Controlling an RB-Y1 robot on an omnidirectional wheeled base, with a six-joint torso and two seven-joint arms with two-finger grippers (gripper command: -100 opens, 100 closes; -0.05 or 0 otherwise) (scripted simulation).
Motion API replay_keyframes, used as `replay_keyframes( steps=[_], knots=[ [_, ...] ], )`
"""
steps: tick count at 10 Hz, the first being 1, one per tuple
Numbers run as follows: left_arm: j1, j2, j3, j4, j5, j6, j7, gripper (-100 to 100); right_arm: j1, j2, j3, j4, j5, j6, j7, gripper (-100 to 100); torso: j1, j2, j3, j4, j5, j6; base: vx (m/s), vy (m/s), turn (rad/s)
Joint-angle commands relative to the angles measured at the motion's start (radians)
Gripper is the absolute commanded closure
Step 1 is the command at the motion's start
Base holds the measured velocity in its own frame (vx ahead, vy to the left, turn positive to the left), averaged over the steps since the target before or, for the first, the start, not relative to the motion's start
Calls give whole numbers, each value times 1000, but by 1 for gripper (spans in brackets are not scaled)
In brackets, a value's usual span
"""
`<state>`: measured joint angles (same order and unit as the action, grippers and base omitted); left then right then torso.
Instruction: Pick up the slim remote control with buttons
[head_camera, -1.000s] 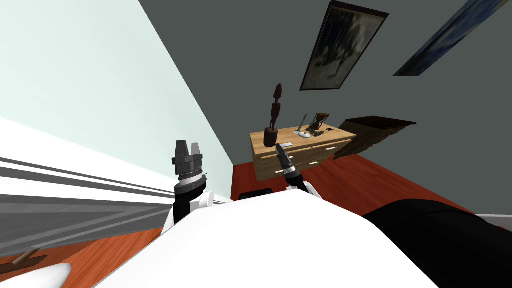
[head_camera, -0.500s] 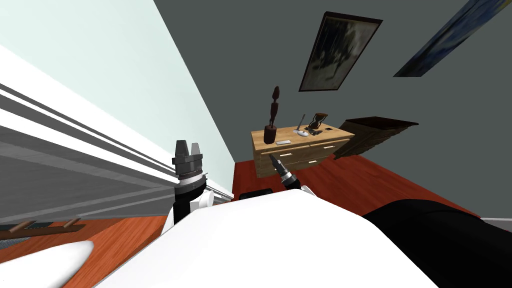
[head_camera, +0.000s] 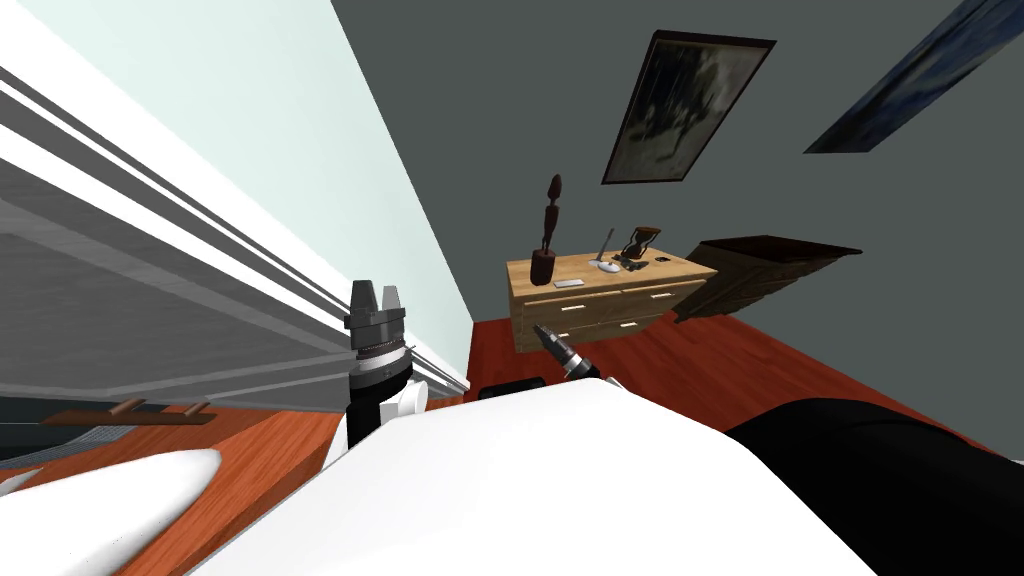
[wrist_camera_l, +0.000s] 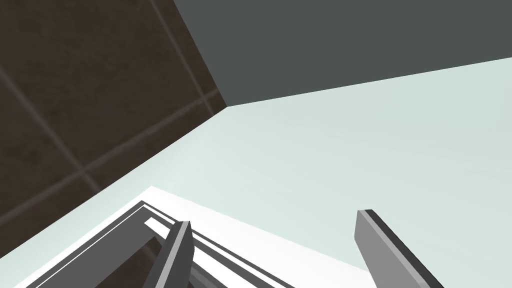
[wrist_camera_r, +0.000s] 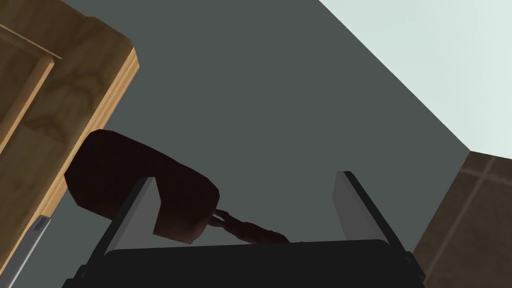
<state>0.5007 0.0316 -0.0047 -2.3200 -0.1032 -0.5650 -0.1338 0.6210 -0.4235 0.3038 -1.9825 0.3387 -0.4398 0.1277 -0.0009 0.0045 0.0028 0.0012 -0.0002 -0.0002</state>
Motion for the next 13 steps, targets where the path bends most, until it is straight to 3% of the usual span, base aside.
replay_keyframes(
  steps=[1,2,3,13],
  knots=[
    [0,0,0,0,0,0,0,0,7,-33,4,16,10,-1,-1,-100,0,0,0,0,0,0,-64,-7,70],
    [0,0,0,0,0,0,0,0,4,-67,17,63,35,-2,0,-100,0,0,0,0,0,0,-62,-7,153],
    [0,0,0,0,0,0,0,0,4,-82,17,66,35,-2,0,-100,-1,-1,0,0,0,0,-50,-4,82],
    [0,0,0,0,0,0,0,0,-16,-362,77,339,162,-35,7,-100,-1,-2,-1,0,0,0,-47,2,124]
  ],
)
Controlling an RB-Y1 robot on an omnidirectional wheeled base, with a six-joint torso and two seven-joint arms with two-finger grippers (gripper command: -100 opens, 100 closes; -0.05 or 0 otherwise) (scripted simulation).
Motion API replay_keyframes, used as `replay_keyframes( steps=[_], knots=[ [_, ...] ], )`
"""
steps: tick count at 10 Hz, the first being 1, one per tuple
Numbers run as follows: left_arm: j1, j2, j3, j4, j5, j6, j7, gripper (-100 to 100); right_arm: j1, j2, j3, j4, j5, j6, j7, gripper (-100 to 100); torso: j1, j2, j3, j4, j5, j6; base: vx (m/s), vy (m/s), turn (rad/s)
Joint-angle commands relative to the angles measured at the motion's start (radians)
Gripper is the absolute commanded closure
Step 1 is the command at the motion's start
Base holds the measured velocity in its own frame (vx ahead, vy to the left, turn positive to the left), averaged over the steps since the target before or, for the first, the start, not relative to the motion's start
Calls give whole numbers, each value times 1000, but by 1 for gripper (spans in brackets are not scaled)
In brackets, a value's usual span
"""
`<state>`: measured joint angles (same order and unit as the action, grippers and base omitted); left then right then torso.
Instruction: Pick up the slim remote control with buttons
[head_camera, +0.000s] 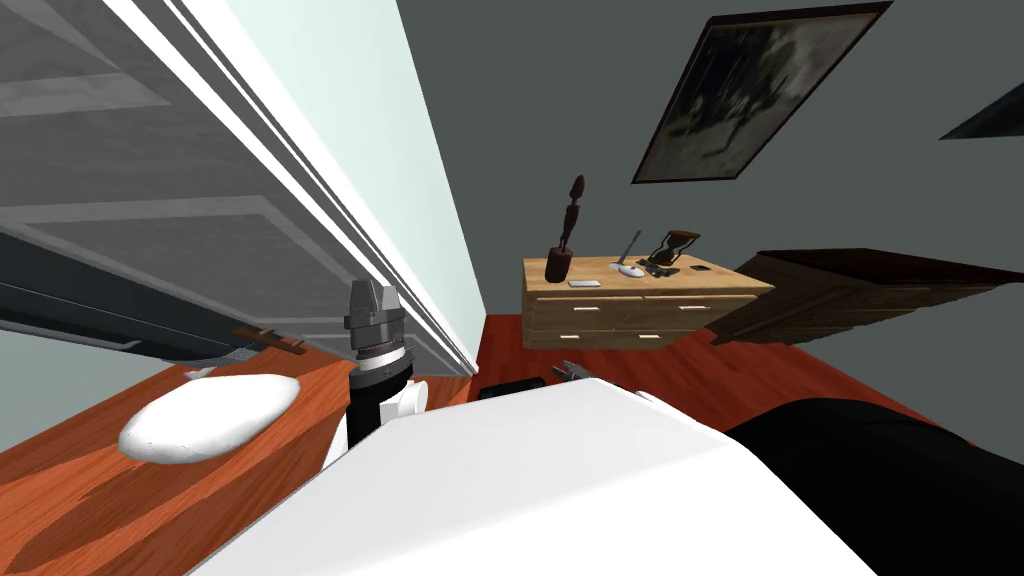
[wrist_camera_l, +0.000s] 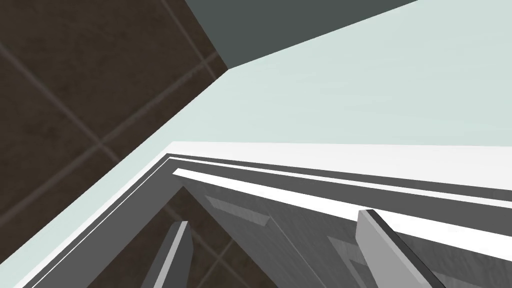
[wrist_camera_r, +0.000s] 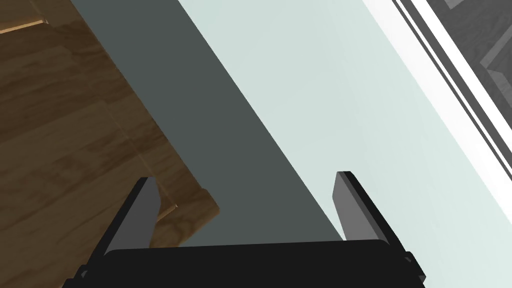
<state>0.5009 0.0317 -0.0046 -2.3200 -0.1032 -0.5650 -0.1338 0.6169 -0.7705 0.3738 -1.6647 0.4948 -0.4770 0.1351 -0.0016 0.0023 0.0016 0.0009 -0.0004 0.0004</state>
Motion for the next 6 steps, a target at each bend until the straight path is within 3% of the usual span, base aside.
replay_keyframes(
  steps=[1,3,5,6],
  knots=[
    [0,0,0,0,0,0,0,0,-15,-50,20,50,31,-10,1,-100,0,0,0,0,0,0,-47,5,153],
    [0,0,0,0,0,0,0,0,-18,-104,33,110,57,-25,3,-100,0,0,0,0,0,0,-45,-6,142],
    [0,0,0,0,0,0,0,0,-18,-138,33,130,57,-25,3,-100,-1,0,0,0,0,0,-31,-5,41],
    [0,0,0,0,0,0,0,0,-20,-179,46,169,82,-41,4,-100,0,-1,-1,0,0,0,-31,8,180]
  ],
)
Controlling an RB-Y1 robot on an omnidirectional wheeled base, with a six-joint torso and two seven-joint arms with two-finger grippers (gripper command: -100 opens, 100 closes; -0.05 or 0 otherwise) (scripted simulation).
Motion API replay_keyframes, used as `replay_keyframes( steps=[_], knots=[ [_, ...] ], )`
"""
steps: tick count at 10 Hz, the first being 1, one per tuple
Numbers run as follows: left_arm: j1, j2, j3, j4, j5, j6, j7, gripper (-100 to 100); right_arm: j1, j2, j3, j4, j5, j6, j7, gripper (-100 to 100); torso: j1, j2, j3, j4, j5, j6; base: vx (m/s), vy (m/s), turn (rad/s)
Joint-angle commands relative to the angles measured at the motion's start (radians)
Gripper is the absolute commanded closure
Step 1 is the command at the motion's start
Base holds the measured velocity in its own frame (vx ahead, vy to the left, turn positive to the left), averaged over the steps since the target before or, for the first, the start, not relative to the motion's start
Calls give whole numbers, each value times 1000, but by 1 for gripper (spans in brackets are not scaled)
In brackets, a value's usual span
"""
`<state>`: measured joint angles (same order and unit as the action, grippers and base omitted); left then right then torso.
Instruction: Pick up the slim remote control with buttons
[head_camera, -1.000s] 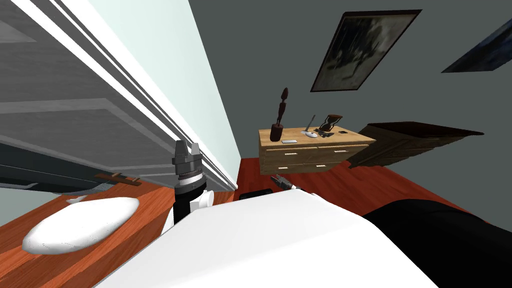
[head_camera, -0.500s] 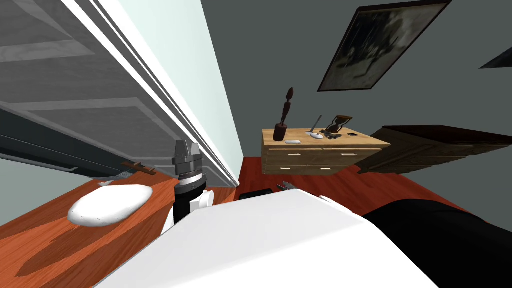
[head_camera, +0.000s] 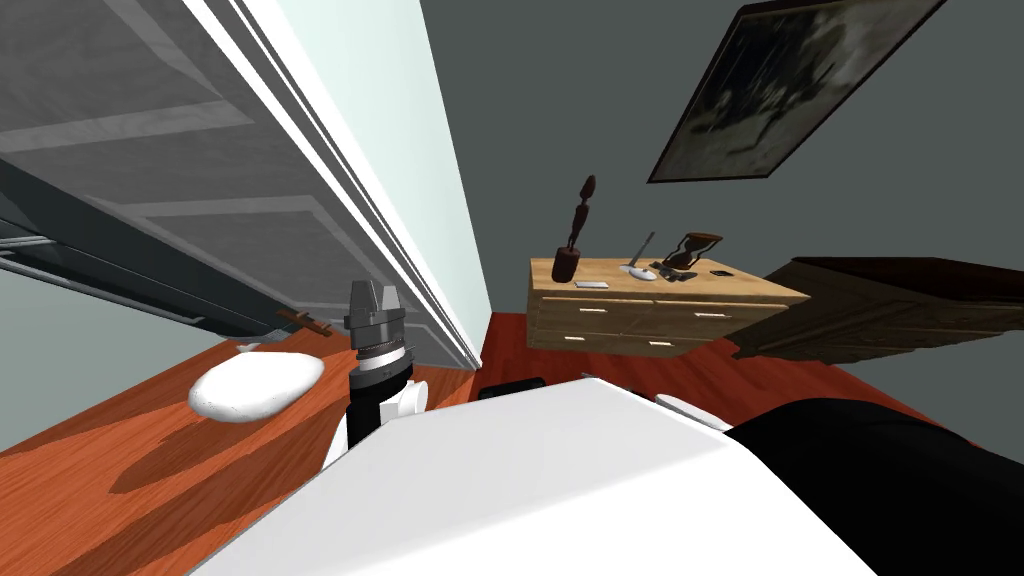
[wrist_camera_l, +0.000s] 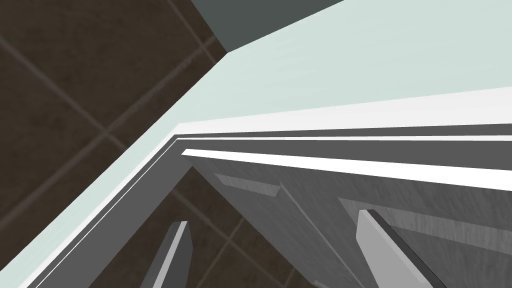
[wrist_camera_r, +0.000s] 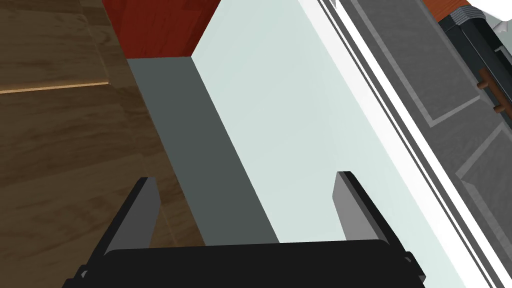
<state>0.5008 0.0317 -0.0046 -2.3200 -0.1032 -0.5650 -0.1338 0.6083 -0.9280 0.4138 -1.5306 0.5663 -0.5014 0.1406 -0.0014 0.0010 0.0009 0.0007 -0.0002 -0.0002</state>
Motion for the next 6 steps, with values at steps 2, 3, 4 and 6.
replay_keyframes(
  steps=[2,3,4,6],
  knots=[
    [0,0,0,0,0,0,0,0,-12,-43,6,47,10,-17,-1,-100,0,0,0,0,0,1,-22,-3,55],
    [0,0,0,0,0,0,0,0,-14,-93,19,86,35,-34,0,-100,-1,-1,0,0,0,1,-22,1,181],
    [0,0,0,0,0,0,0,0,-14,-108,19,97,35,-34,0,-100,0,-1,0,0,0,0,-24,-7,118],
    [0,0,0,0,0,0,0,0,-17,-173,32,145,59,-53,1,-100,-1,-1,0,0,0,0,-20,-10,144]
  ],
)
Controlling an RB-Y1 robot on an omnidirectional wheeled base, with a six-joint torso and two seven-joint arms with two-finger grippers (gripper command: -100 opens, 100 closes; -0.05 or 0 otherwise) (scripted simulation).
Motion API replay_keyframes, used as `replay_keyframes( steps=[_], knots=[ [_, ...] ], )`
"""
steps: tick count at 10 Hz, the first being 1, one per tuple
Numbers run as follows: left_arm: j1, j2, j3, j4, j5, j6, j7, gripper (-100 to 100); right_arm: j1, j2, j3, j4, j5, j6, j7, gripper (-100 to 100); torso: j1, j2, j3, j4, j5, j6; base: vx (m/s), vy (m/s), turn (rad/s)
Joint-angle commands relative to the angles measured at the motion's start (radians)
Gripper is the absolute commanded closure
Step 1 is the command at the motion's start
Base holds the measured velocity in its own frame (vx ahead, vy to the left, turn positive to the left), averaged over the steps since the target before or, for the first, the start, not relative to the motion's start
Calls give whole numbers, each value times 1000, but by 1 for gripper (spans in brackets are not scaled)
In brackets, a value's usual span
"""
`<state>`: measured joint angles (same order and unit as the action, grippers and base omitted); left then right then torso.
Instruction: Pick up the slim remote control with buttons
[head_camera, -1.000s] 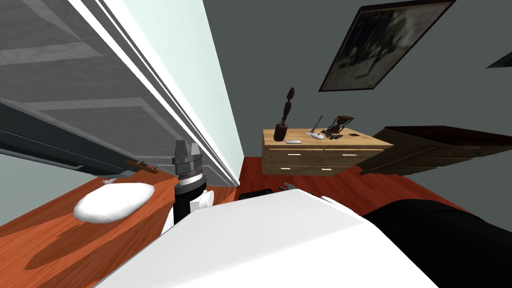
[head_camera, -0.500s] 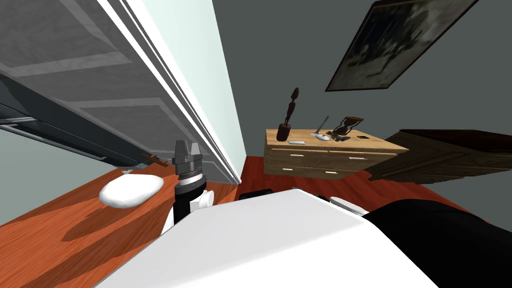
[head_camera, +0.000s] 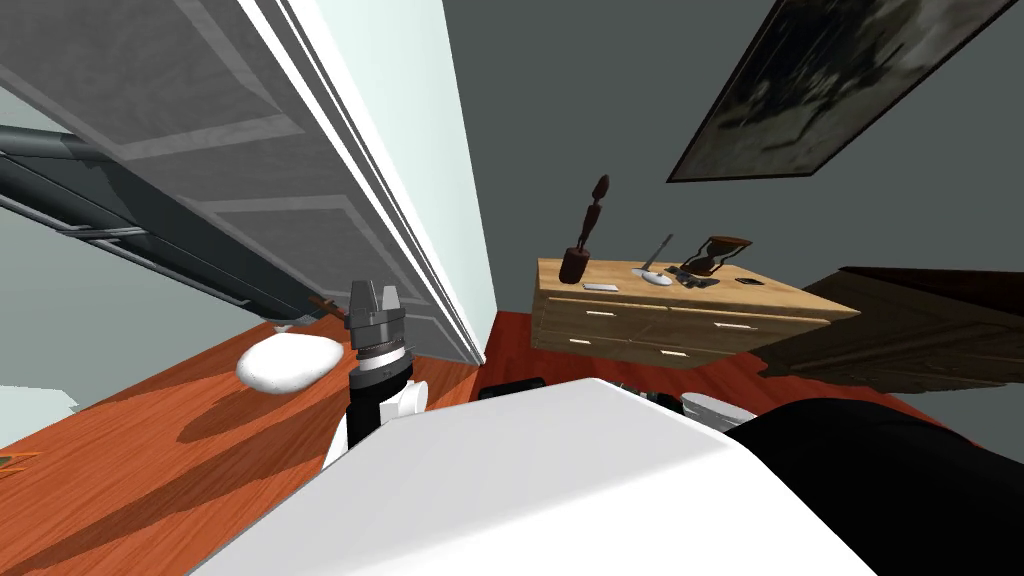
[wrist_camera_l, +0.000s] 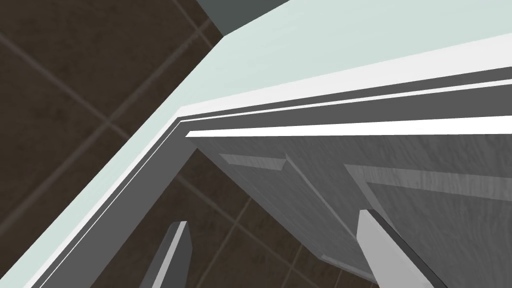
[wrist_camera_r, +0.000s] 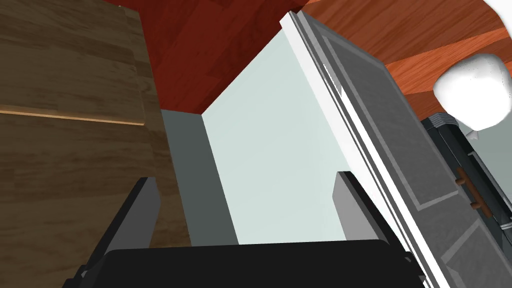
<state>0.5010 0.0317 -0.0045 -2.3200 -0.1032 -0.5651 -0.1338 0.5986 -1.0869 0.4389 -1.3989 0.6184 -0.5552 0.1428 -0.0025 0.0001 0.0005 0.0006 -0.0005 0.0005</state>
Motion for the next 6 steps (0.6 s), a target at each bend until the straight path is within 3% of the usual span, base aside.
replay_keyframes(
  steps=[1,4,5,6],
  knots=[
    [0,0,0,0,0,0,0,0,-11,-50,19,50,29,-19,1,-100,0,0,0,0,0,0,-10,-12,200],
    [0,0,0,0,0,0,0,0,-14,-144,31,104,51,-40,2,-100,-1,-2,-1,0,0,-1,1,-17,141],
    [0,0,0,0,0,0,0,0,-18,-173,41,146,71,-62,3,-100,0,-2,-1,0,0,0,15,-19,164],
    [0,0,0,0,0,0,0,0,-18,-206,41,147,71,-62,3,-100,-1,-3,-1,-1,0,-1,14,-21,123]
  ],
)
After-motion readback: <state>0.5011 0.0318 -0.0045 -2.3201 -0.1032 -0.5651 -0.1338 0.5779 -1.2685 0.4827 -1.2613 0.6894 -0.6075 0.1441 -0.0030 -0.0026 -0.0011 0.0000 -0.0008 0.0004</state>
